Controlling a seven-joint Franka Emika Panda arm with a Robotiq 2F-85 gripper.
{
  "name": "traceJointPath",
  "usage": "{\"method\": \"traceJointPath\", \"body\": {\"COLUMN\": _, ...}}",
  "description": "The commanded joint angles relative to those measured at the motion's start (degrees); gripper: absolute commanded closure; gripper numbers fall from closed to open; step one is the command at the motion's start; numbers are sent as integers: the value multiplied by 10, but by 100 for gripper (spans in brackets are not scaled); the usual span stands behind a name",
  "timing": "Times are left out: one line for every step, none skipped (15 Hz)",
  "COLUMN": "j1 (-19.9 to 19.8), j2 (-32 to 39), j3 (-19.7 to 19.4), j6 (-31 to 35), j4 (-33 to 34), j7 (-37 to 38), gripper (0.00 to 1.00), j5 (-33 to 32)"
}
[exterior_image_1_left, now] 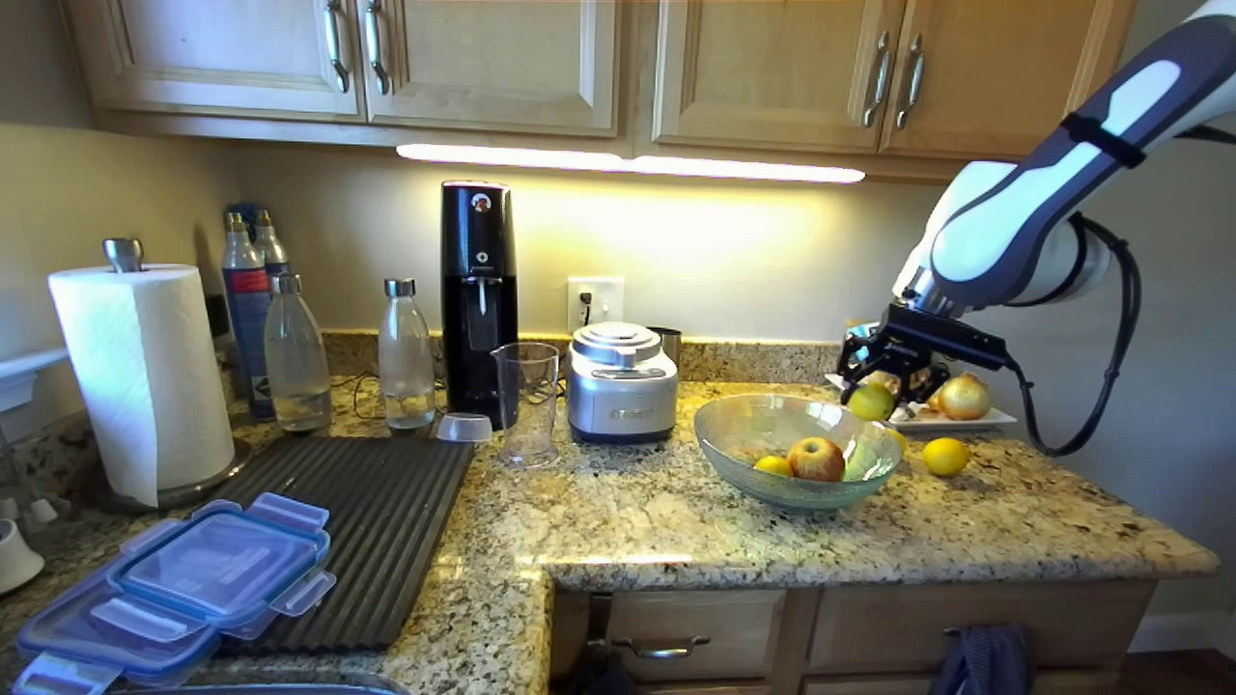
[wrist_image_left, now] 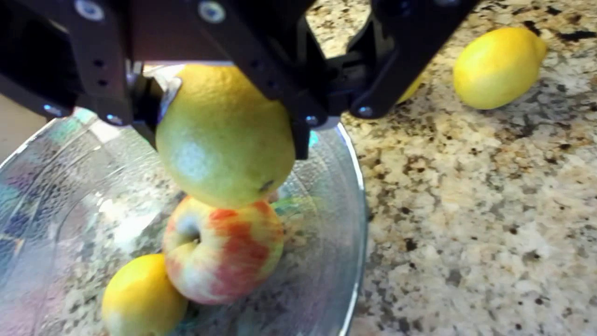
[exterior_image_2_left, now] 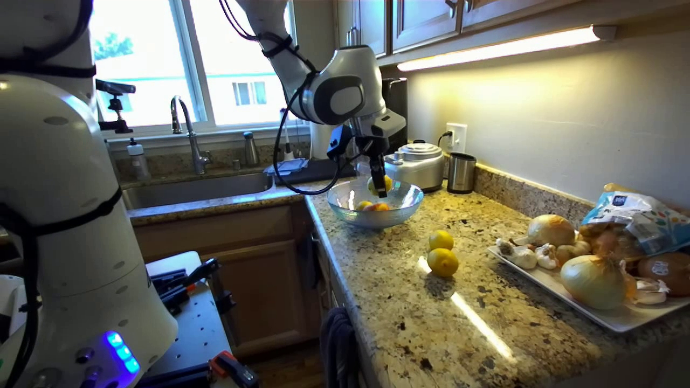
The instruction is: Pick up one fruit from the base top and put it in the bowl
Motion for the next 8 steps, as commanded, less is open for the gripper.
{"method": "traceJointPath", "body": {"j1": 20, "j2": 32, "j3": 15, "j6": 23, "j4": 41, "j7": -23, "gripper": 64, "j5": -13}}
{"method": "traceJointPath", "body": {"j1": 26, "j2": 43, "j3": 17, "j6": 24, "j4": 54, "j7": -28, "gripper": 64, "j5": -18}}
{"method": "traceJointPath", "body": {"j1": 32, "j2": 54, "j3": 20, "j6": 26, "j4": 67, "j7": -35, "gripper": 64, "j5": -20}}
{"method": "traceJointPath", "body": {"j1": 36, "j2": 66, "j3": 23, "j6": 29, "j4": 78, "j7": -45, "gripper": 64, "j5": -19}}
{"method": "traceJointPath", "body": {"j1": 39, "j2": 79, "j3": 27, "j6": 29, "j4": 91, "j7": -58, "gripper": 64, "j5": -17}}
{"method": "traceJointPath", "body": {"j1": 43, "j2": 93, "j3": 29, "j6": 31, "j4": 103, "j7": -71, "gripper": 64, "j5": -15}}
{"method": "traceJointPath", "body": {"j1": 44, "j2": 108, "j3": 33, "j6": 29, "j4": 116, "j7": -87, "gripper": 64, "j5": -12}}
{"method": "traceJointPath", "body": {"j1": 49, "j2": 121, "j3": 30, "j6": 30, "j4": 128, "j7": -94, "gripper": 64, "j5": -14}}
